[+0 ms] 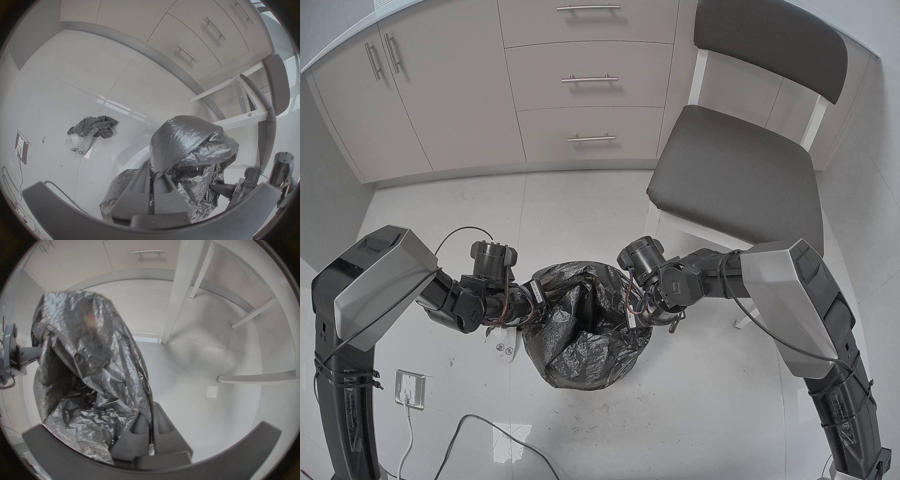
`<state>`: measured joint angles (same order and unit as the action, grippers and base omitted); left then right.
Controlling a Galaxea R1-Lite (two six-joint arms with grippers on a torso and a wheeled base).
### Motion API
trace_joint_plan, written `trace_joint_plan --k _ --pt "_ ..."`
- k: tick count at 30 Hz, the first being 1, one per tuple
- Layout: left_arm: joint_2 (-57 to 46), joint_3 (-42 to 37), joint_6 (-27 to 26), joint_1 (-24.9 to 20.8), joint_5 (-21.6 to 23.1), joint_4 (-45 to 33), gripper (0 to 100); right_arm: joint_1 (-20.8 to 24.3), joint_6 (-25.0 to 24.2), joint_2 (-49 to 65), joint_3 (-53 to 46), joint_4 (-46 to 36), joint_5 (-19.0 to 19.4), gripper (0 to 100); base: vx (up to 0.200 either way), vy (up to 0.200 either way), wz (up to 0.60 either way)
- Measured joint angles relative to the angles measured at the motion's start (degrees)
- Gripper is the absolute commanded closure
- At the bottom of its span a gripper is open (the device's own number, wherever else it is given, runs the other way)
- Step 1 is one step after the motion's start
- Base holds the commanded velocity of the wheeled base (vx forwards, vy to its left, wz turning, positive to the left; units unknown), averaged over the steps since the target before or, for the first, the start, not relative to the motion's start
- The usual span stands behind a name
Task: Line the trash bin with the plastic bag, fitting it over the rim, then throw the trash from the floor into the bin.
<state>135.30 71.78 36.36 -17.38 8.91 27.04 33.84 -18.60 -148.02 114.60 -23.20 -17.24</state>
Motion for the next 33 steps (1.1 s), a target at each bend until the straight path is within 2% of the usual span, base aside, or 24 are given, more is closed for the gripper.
trace_joint_plan --k 22,28,33 --pt "1.27 0.84 -2.79 3.28 0.09 0.60 100 -0.96 1.89 -0.74 0.00 0.29 -0.16 100 0.000 0.000 0.00" --pt "3.40 1.49 -7.96 3.19 0.11 0.74 100 -1.02 1.99 -0.90 0.00 0.21 -0.22 100 0.000 0.000 0.00" --pt "5.83 3.69 -8.84 3.13 -0.35 0.71 100 -1.13 1.99 -1.02 0.00 -0.11 -0.90 100 0.000 0.000 0.00"
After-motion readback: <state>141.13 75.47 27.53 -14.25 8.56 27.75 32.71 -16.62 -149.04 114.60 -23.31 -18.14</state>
